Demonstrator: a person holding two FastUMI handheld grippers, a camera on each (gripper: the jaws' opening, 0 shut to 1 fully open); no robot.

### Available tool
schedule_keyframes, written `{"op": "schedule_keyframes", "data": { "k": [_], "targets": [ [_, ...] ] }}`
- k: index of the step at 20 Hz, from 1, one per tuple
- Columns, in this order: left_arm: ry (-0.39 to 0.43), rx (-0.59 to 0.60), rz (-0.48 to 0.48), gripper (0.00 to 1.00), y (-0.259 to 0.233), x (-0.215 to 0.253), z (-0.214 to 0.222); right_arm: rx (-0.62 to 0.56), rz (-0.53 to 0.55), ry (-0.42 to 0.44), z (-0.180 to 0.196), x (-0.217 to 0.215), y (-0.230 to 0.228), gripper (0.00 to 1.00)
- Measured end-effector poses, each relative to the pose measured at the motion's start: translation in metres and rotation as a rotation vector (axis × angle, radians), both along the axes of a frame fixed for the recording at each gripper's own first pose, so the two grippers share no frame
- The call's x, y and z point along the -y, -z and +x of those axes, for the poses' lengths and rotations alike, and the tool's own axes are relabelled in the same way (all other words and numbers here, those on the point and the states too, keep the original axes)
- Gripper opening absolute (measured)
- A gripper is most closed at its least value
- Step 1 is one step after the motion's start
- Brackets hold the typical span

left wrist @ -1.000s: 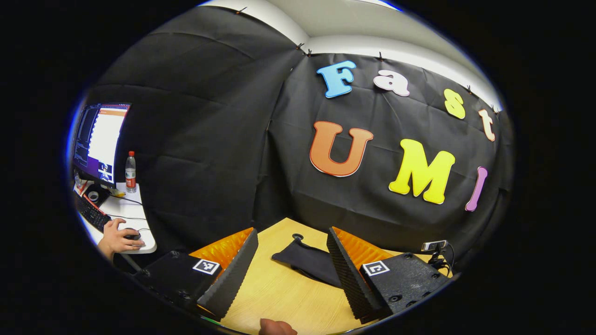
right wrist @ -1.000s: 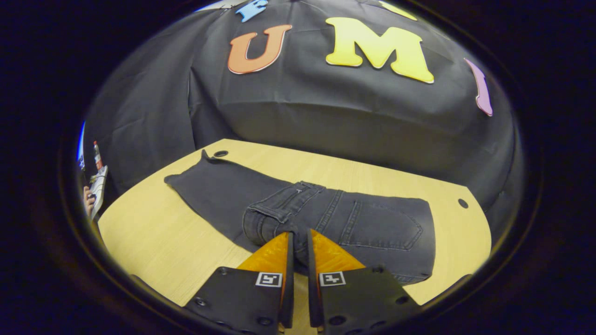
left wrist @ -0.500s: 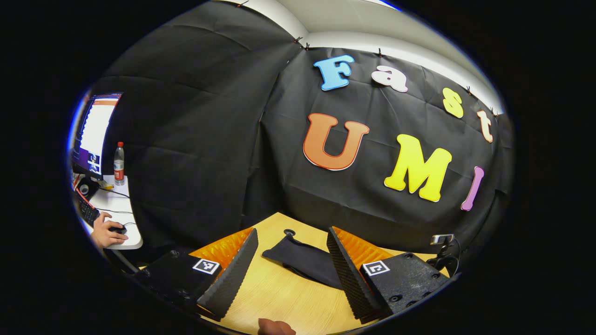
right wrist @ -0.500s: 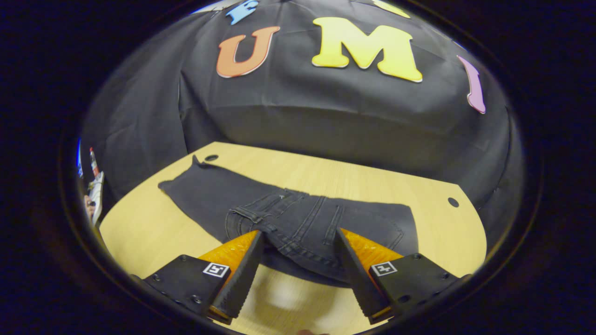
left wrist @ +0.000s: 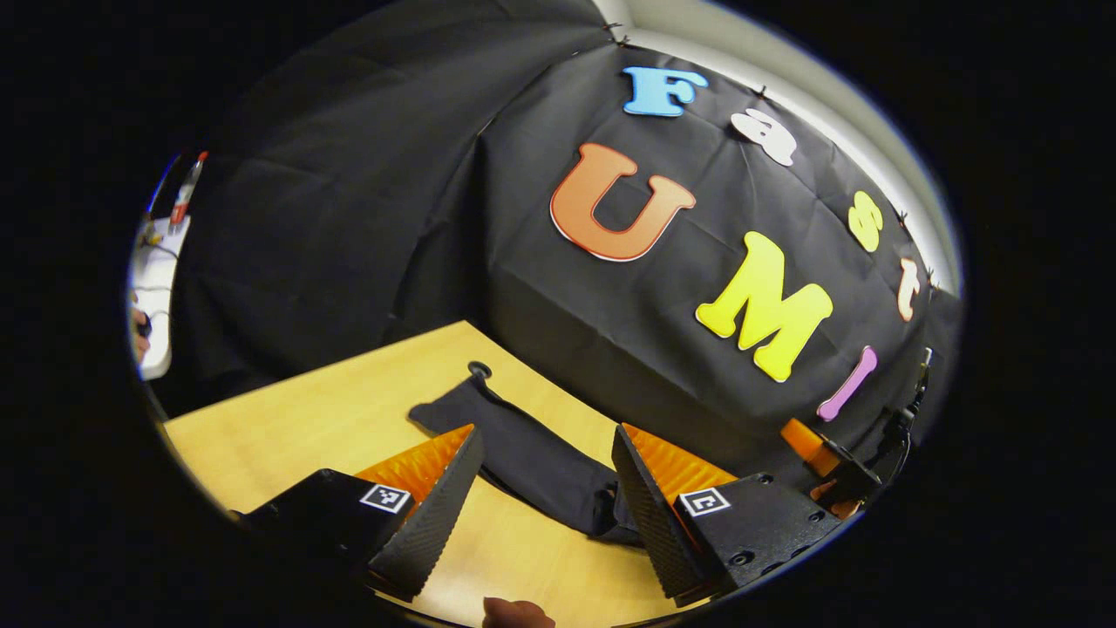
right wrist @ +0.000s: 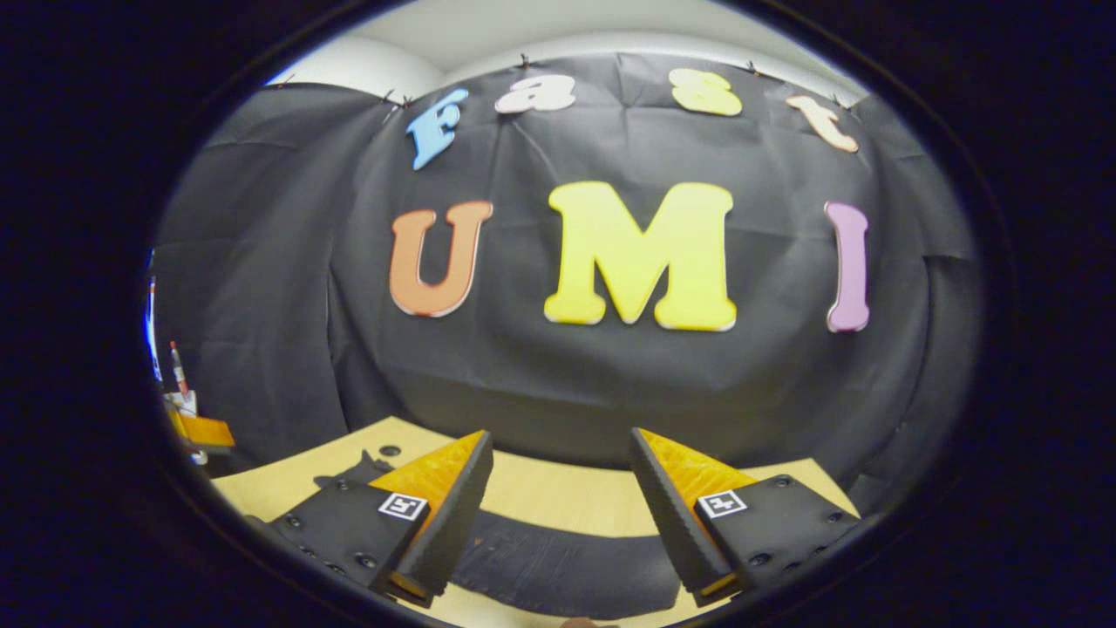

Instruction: Grasp the waist and the cuffs of the jeans and fold them to make the two legs overlap; first hold the waist and fold one-third of the jeans toward the cuffs, then hold the cuffs and fold the remaining one-third in the same direction to finish folding.

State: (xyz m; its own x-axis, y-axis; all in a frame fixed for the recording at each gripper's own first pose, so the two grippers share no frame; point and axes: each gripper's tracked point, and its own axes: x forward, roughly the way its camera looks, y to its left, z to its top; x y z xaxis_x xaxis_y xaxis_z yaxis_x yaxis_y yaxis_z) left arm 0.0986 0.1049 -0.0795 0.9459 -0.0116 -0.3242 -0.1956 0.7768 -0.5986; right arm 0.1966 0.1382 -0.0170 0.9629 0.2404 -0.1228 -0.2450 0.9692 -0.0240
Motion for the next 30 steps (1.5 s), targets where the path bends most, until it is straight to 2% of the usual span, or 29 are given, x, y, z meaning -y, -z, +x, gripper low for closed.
{"op": "schedule_keyframes", "data": {
  "k": [1, 2, 4, 8, 9, 10, 11, 12, 13, 15, 16, 18, 22, 23, 24, 25, 27, 28, 30],
  "targets": [
    [0.011, 0.013, -0.101, 0.96, 0.003, 0.007, 0.004, 0.025, -0.006, 0.012, -0.001, 0.005, -0.013, 0.93],
    [-0.006, 0.011, -0.201, 0.96, 0.009, 0.008, 0.008, 0.040, -0.008, 0.023, -0.001, 0.011, -0.024, 0.96],
    [-0.062, -0.031, -0.367, 0.96, 0.035, -0.002, 0.015, 0.061, 0.005, 0.040, -0.005, 0.018, -0.042, 0.93],
    [-0.159, -0.134, -0.577, 0.96, 0.100, -0.024, 0.029, 0.116, -0.003, 0.078, -0.009, 0.037, -0.067, 0.93],
    [-0.176, -0.147, -0.608, 0.96, 0.113, -0.028, 0.034, 0.136, -0.011, 0.086, -0.010, 0.041, -0.073, 0.96],
    [-0.185, -0.156, -0.633, 1.00, 0.123, -0.033, 0.037, 0.151, -0.016, 0.106, -0.009, 0.046, -0.078, 0.93],
    [-0.194, -0.162, -0.653, 0.96, 0.131, -0.037, 0.040, 0.159, -0.021, 0.124, -0.011, 0.052, -0.080, 0.93],
    [-0.199, -0.172, -0.666, 1.00, 0.141, -0.038, 0.045, 0.158, -0.024, 0.135, -0.013, 0.055, -0.081, 0.93],
    [-0.205, -0.179, -0.681, 0.96, 0.149, -0.037, 0.053, 0.156, -0.028, 0.141, -0.015, 0.058, -0.081, 0.96],
    [-0.219, -0.190, -0.699, 0.96, 0.163, -0.036, 0.066, 0.162, -0.058, 0.156, -0.018, 0.067, -0.083, 0.93],
    [-0.219, -0.192, -0.706, 1.00, 0.168, -0.033, 0.072, 0.167, -0.079, 0.167, -0.019, 0.073, -0.084, 0.93],
    [-0.215, -0.201, -0.713, 0.96, 0.178, -0.033, 0.083, 0.163, -0.100, 0.188, -0.018, 0.082, -0.082, 0.93],
    [-0.250, -0.155, -0.774, 0.95, 0.178, -0.050, 0.115, 0.135, -0.118, 0.232, -0.020, 0.104, -0.079, 0.93],
    [-0.248, -0.150, -0.787, 0.95, 0.179, -0.051, 0.122, 0.129, -0.128, 0.241, -0.020, 0.109, -0.077, 0.96],
    [-0.245, -0.147, -0.799, 1.00, 0.180, -0.051, 0.131, 0.124, -0.135, 0.252, -0.022, 0.115, -0.076, 0.93],
    [-0.239, -0.135, -0.806, 0.95, 0.180, -0.051, 0.137, 0.119, -0.138, 0.263, -0.023, 0.122, -0.075, 0.96],
    [-0.259, -0.104, -0.820, 0.94, 0.178, -0.056, 0.151, 0.109, -0.142, 0.282, -0.024, 0.132, -0.074, 0.93],
    [-0.271, -0.113, -0.810, 0.94, 0.184, -0.056, 0.155, 0.108, -0.147, 0.293, -0.023, 0.136, -0.074, 0.93],
    [-0.276, -0.152, -0.817, 0.85, 0.196, -0.050, 0.152, 0.102, -0.154, 0.310, -0.025, 0.145, -0.074, 0.96]
  ]
}}
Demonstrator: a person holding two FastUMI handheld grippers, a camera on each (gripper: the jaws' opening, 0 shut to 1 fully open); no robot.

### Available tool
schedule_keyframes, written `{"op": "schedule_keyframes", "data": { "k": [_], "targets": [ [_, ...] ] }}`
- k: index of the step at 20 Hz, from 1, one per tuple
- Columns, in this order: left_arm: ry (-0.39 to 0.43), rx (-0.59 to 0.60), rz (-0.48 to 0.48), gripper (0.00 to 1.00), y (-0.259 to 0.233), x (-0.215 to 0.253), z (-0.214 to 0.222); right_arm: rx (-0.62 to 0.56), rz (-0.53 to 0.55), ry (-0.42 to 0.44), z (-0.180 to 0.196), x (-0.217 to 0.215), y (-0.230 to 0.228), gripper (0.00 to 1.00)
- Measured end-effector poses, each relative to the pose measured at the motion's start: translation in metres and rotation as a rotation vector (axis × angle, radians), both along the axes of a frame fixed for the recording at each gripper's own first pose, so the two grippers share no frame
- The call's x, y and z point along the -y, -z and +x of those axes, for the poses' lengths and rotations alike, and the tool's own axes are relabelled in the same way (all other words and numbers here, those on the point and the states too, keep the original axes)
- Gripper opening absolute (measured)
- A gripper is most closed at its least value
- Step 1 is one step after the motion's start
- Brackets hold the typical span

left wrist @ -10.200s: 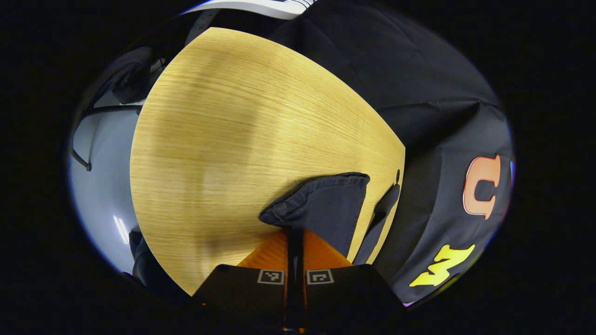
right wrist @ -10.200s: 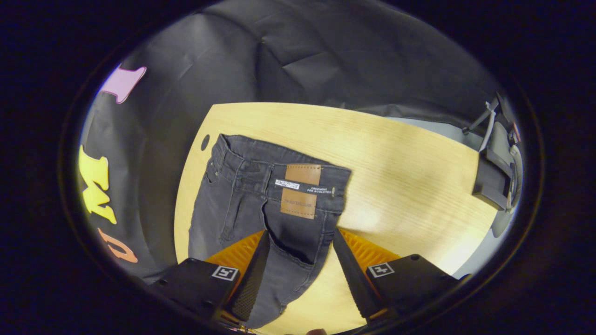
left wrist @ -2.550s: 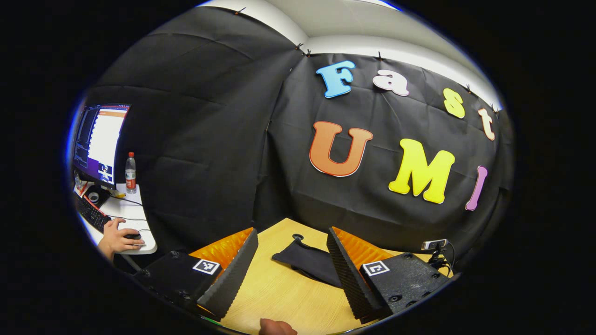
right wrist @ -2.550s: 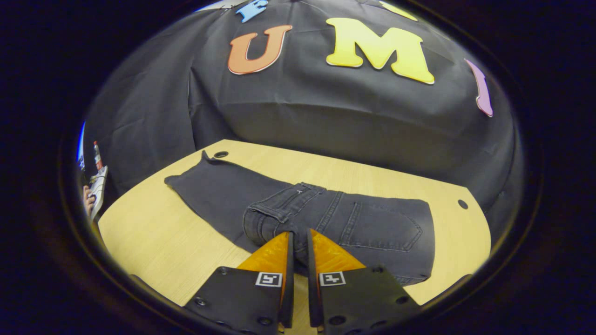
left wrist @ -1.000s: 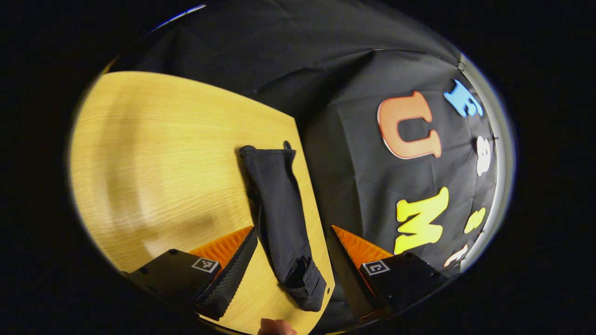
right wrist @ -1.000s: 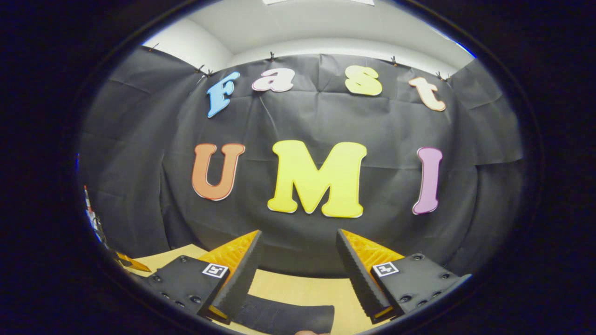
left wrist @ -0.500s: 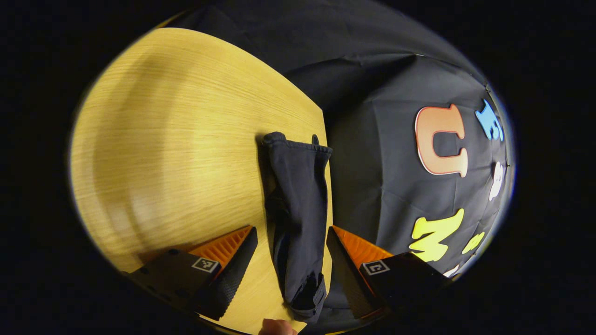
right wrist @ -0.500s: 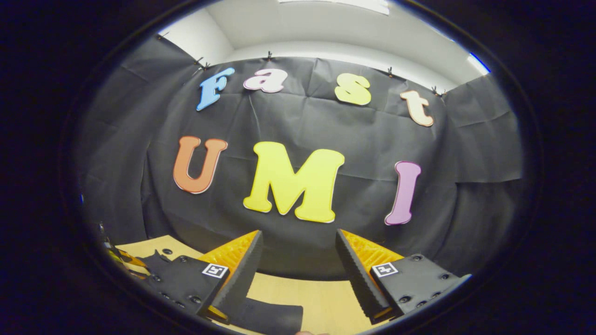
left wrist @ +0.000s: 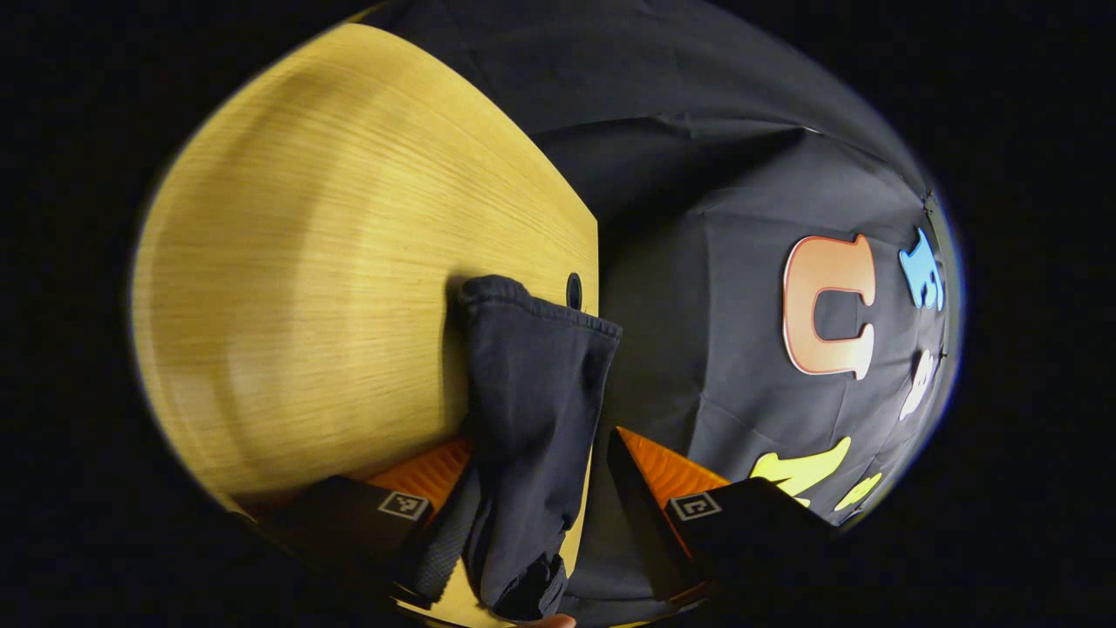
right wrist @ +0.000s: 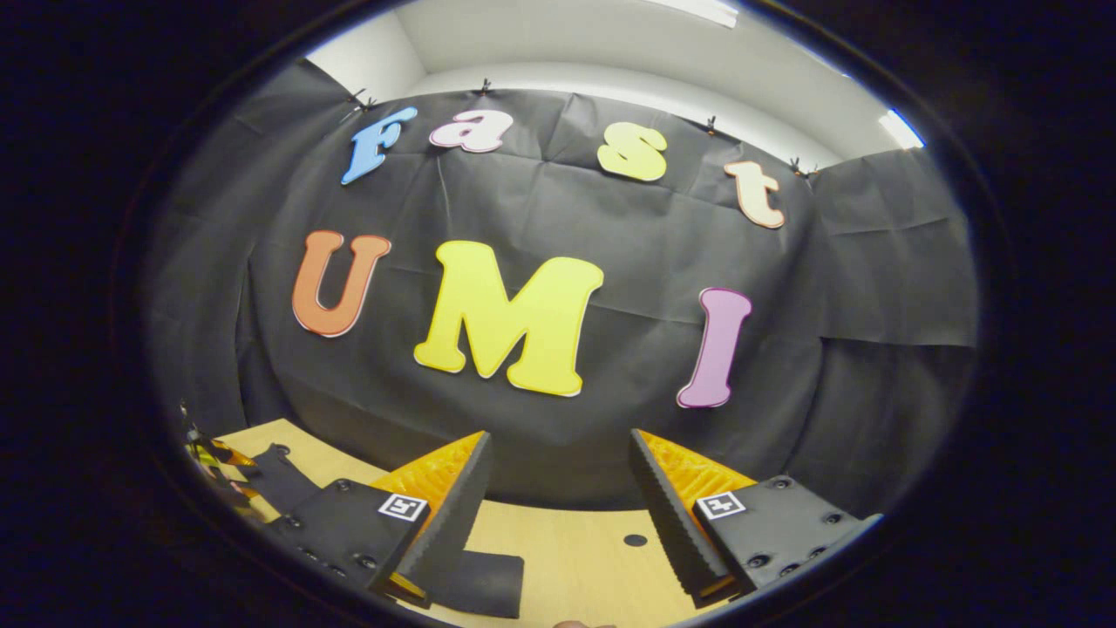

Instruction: Grasp the waist and the cuffs of the jeans and fold them to make the two legs overlap; first hold the waist and fold one-third of the jeans toward the cuffs, then hold the cuffs and fold the remaining one-third in the same direction to finish folding.

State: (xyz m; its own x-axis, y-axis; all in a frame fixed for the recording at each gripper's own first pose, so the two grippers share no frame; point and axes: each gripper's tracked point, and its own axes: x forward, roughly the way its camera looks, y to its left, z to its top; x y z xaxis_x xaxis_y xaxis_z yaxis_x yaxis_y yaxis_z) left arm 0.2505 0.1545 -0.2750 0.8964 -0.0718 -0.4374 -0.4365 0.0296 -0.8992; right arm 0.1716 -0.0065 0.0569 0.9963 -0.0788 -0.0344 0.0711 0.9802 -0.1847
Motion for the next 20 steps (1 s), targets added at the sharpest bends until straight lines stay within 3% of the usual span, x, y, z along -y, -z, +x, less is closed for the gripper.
{"op": "schedule_keyframes", "data": {
  "k": [3, 4, 5, 11, 20],
  "targets": [
    [0.000, -0.074, -0.002, 0.04, 0.019, 0.002, 0.000, -0.009, -0.013, 0.019, -0.005, 0.009, 0.003, 0.96],
    [0.030, -0.082, 0.040, 0.10, 0.017, 0.002, -0.005, -0.012, -0.017, 0.023, -0.006, 0.012, 0.003, 0.96],
    [0.060, -0.086, 0.092, 0.05, 0.017, 0.003, -0.006, -0.016, -0.018, 0.026, -0.007, 0.013, 0.005, 0.96],
    [0.183, -0.072, 0.323, 0.04, -0.016, 0.013, 0.000, -0.043, -0.009, 0.019, -0.011, 0.012, 0.013, 0.96],
    [0.294, 0.053, 0.759, 0.04, -0.122, 0.067, 0.003, -0.062, 0.041, 0.033, -0.025, 0.035, 0.018, 0.96]
  ]
}}
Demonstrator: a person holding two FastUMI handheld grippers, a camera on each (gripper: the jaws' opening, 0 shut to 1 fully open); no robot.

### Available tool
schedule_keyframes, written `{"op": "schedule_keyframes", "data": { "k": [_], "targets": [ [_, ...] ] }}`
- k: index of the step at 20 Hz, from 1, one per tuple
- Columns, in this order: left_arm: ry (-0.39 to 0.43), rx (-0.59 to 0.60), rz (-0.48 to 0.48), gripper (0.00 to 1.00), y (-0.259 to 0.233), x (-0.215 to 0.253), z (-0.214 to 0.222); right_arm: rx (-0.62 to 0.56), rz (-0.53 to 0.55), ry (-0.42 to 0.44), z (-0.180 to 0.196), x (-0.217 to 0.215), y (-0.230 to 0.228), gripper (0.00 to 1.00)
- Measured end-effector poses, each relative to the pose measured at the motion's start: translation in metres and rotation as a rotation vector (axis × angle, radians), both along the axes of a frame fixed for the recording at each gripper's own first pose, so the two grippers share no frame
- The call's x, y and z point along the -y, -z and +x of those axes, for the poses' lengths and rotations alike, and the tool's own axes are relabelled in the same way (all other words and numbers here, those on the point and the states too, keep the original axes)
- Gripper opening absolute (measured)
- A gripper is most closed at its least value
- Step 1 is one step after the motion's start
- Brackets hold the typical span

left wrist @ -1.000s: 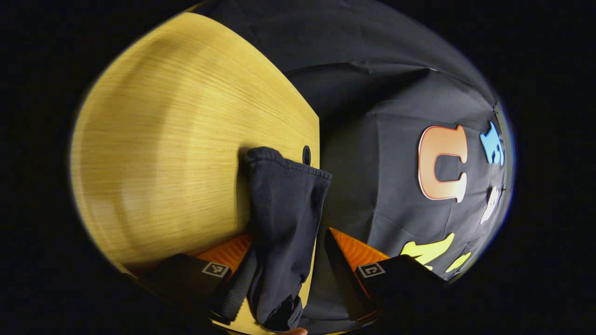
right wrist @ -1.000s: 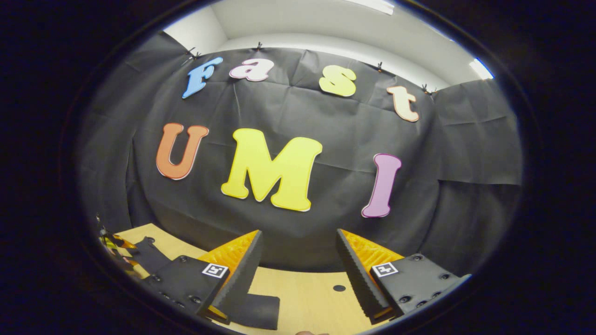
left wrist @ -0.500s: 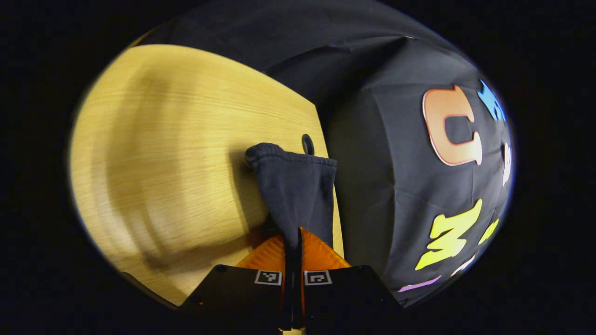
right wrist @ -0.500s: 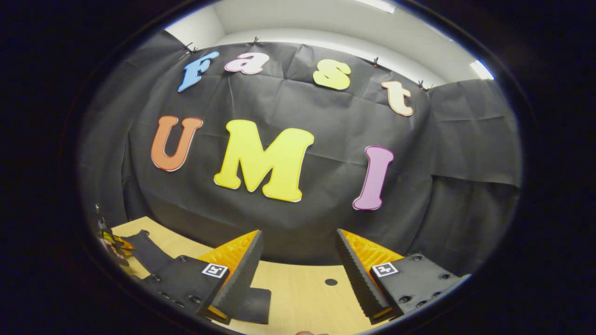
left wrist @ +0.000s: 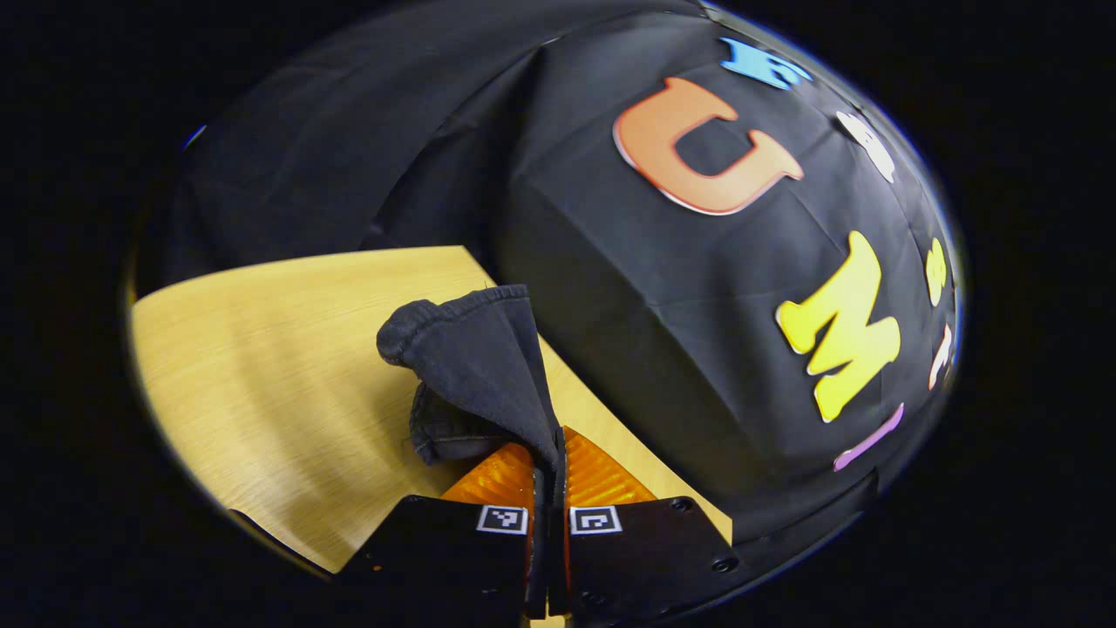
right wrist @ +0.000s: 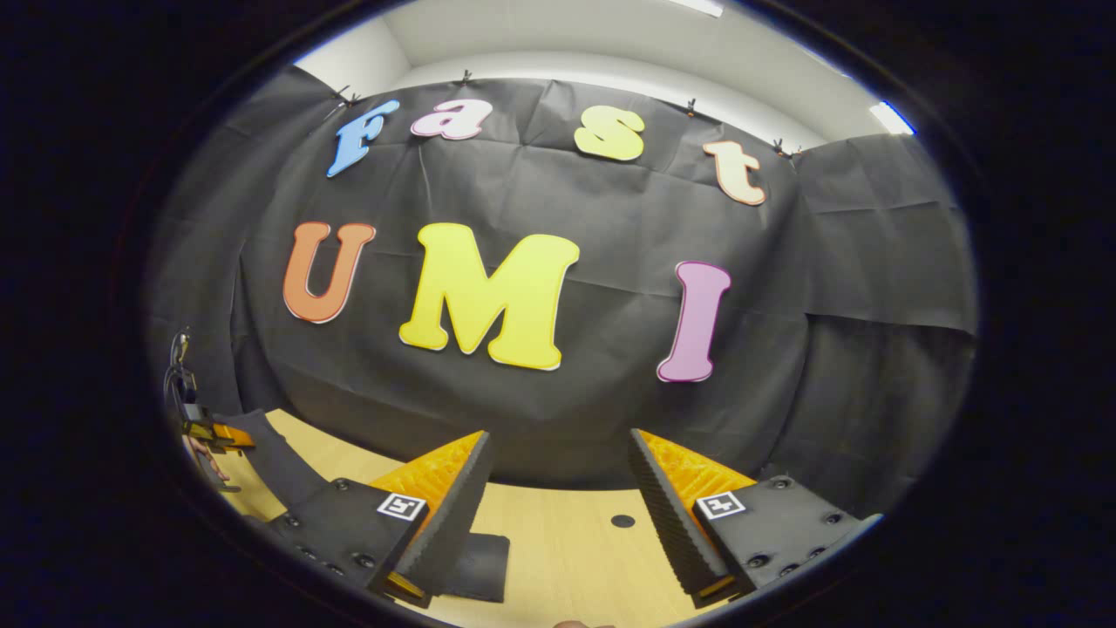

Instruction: Grasp the waist and the cuffs of the jeans and fold them to make the two legs overlap; first hold the waist and fold one-third of the jeans toward the cuffs, then hold the cuffs and fold the remaining one-third in the same direction to finish folding.

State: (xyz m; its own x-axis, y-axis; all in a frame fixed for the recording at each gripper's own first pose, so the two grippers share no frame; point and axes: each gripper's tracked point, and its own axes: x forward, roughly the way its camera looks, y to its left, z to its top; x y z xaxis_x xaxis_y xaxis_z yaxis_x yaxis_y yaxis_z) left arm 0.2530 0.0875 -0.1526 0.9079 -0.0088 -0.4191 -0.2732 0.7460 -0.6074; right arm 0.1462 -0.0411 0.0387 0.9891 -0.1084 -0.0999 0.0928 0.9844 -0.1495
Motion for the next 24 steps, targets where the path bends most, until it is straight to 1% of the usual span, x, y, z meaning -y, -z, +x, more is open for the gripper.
{"op": "schedule_keyframes", "data": {
  "k": [2, 3, 4, 5, 6, 7, 9, 11, 13, 17, 20, 22, 24],
  "targets": [
    [0.051, 0.037, 0.052, 0.04, -0.023, 0.026, 0.006, -0.008, -0.005, 0.013, -0.005, 0.010, 0.003, 0.96],
    [0.078, 0.051, 0.064, 0.04, -0.033, 0.041, 0.006, -0.012, -0.004, 0.019, -0.008, 0.014, 0.003, 0.94],
    [0.107, 0.068, 0.076, 0.04, -0.044, 0.057, 0.007, -0.015, -0.003, 0.025, -0.011, 0.019, 0.004, 0.96],
    [0.135, 0.082, 0.089, 0.04, -0.053, 0.074, 0.010, -0.018, -0.002, 0.033, -0.014, 0.024, 0.005, 0.94],
    [0.171, 0.087, 0.117, 0.04, -0.057, 0.089, 0.012, -0.019, 0.002, 0.042, -0.017, 0.030, 0.005, 0.96],
    [0.211, 0.094, 0.166, 0.04, -0.060, 0.104, 0.010, -0.023, 0.007, 0.051, -0.019, 0.036, 0.006, 0.94],
    [0.291, 0.114, 0.272, 0.03, -0.066, 0.135, 0.009, -0.024, 0.014, 0.072, -0.026, 0.048, 0.007, 0.94],
    [0.373, 0.133, 0.354, 0.04, -0.069, 0.166, 0.007, -0.029, 0.016, 0.100, -0.034, 0.062, 0.010, 0.94],
    [0.453, 0.149, 0.426, 0.04, -0.065, 0.197, 0.009, -0.030, 0.019, 0.131, -0.045, 0.077, 0.011, 0.94],
    [0.636, 0.163, 0.629, 0.04, -0.041, 0.265, 0.001, -0.031, 0.006, 0.202, -0.067, 0.107, 0.009, 0.94],
    [0.804, 0.157, 0.768, 0.04, -0.010, 0.308, -0.008, -0.037, 0.010, 0.245, -0.080, 0.123, 0.012, 0.94],
    [0.927, 0.149, 0.895, 0.04, 0.017, 0.327, -0.020, -0.044, 0.018, 0.270, -0.088, 0.133, 0.014, 0.94],
    [1.027, 0.150, 1.015, 0.04, 0.046, 0.341, -0.027, -0.044, 0.024, 0.289, -0.093, 0.140, 0.015, 0.94]
  ]
}}
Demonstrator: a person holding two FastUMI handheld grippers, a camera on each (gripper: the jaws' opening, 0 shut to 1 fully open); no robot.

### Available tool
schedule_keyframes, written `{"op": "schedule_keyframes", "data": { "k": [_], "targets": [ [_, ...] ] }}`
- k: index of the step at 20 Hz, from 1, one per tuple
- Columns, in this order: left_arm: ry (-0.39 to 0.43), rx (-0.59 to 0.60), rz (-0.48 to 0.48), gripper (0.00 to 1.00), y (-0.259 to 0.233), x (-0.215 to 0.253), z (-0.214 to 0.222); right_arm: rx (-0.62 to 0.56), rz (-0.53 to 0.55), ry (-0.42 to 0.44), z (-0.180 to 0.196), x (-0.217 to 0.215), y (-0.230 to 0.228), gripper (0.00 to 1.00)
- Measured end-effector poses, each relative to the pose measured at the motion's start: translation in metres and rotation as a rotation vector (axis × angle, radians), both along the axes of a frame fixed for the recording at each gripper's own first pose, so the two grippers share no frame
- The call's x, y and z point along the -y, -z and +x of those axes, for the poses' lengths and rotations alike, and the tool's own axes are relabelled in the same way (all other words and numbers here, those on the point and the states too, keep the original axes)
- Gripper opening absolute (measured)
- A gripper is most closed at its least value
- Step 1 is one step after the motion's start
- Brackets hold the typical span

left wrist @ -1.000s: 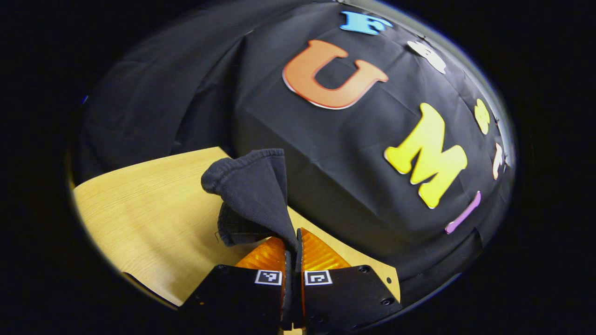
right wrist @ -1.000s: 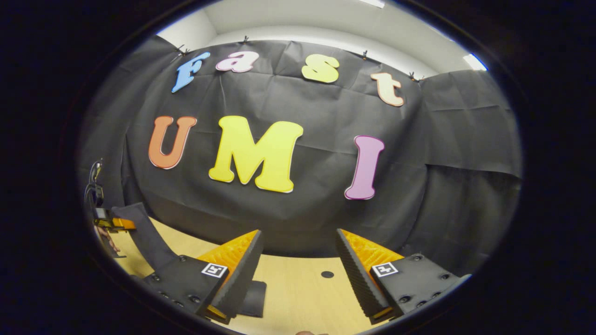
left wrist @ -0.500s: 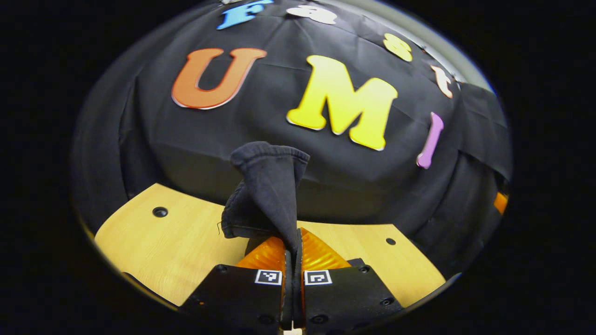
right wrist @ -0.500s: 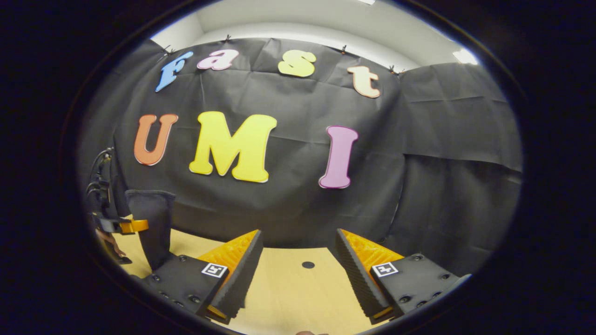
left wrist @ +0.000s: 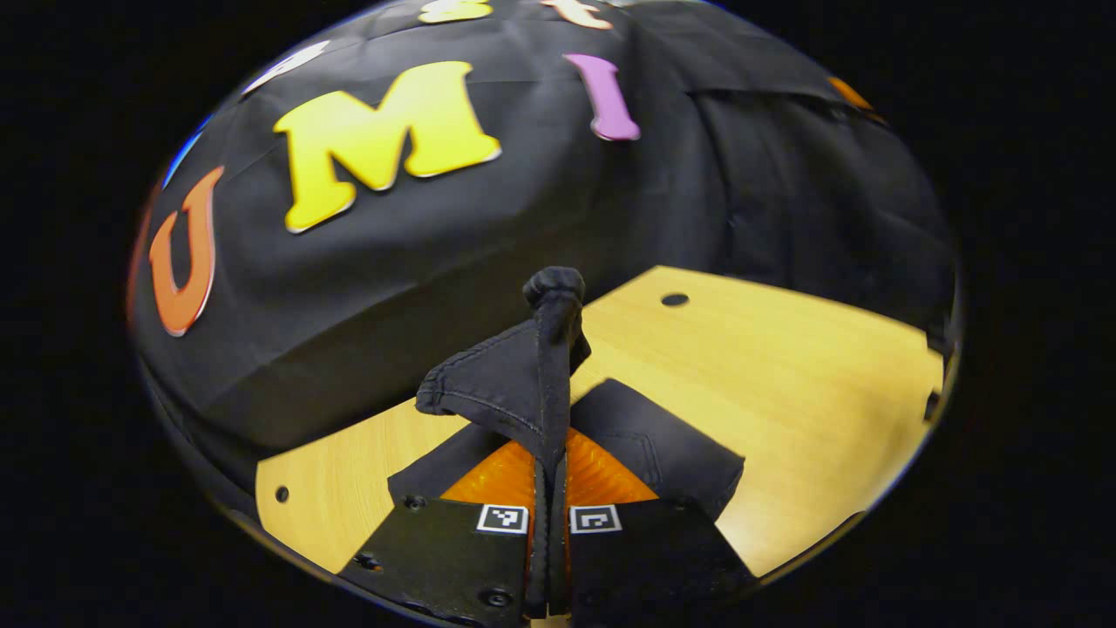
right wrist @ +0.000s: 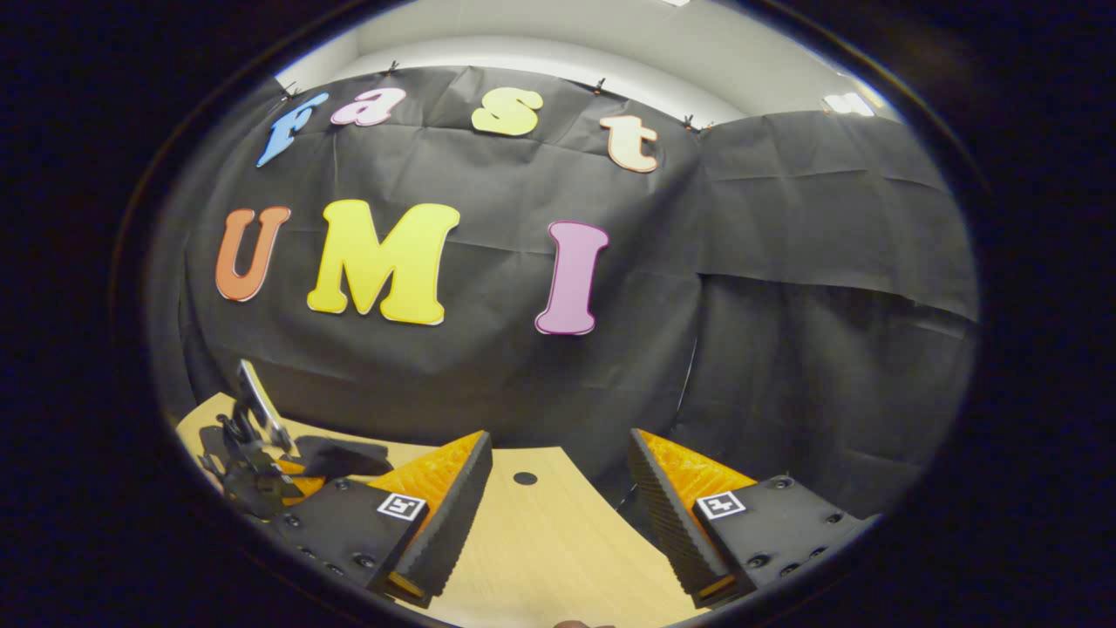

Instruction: Grasp the waist and the cuffs of the jeans and fold them to make the two legs overlap; first hold the waist and fold one-third of the jeans toward the cuffs, then hold the cuffs and fold the remaining one-third in the same direction to finish folding.

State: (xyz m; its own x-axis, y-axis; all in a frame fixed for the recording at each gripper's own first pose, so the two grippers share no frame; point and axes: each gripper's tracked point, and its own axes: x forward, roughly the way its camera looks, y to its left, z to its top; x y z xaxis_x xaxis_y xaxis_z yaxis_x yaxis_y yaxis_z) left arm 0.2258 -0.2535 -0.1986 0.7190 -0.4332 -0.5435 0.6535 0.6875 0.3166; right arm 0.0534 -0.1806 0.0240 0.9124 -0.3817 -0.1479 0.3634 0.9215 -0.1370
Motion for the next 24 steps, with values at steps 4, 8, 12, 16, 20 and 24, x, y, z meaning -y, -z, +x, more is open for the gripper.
{"op": "schedule_keyframes", "data": {
  "k": [4, 8, 12, 16, 20, 24],
  "targets": [
    [0.114, 0.099, 0.189, 0.04, 0.031, 0.002, 0.003, -0.008, 0.018, 0.014, -0.005, 0.004, 0.004, 0.96],
    [0.279, 0.293, 0.457, 0.05, 0.054, -0.005, 0.000, -0.014, 0.037, 0.008, -0.001, -0.001, 0.008, 0.94],
    [0.232, 0.223, 0.324, 0.11, 0.052, -0.003, 0.005, -0.012, 0.031, -0.009, 0.003, -0.007, 0.006, 0.94],
    [0.153, 0.244, 0.215, 0.89, 0.016, -0.015, 0.007, -0.007, 0.059, -0.036, 0.015, -0.020, 0.005, 0.94],
    [0.088, 0.323, 0.108, 0.98, -0.046, -0.028, -0.003, 0.010, 0.068, -0.101, 0.035, -0.047, 0.002, 0.96],
    [-0.006, 0.406, -0.064, 0.97, -0.128, -0.050, -0.016, 0.020, 0.086, -0.195, 0.056, -0.087, -0.002, 0.94]
  ]
}}
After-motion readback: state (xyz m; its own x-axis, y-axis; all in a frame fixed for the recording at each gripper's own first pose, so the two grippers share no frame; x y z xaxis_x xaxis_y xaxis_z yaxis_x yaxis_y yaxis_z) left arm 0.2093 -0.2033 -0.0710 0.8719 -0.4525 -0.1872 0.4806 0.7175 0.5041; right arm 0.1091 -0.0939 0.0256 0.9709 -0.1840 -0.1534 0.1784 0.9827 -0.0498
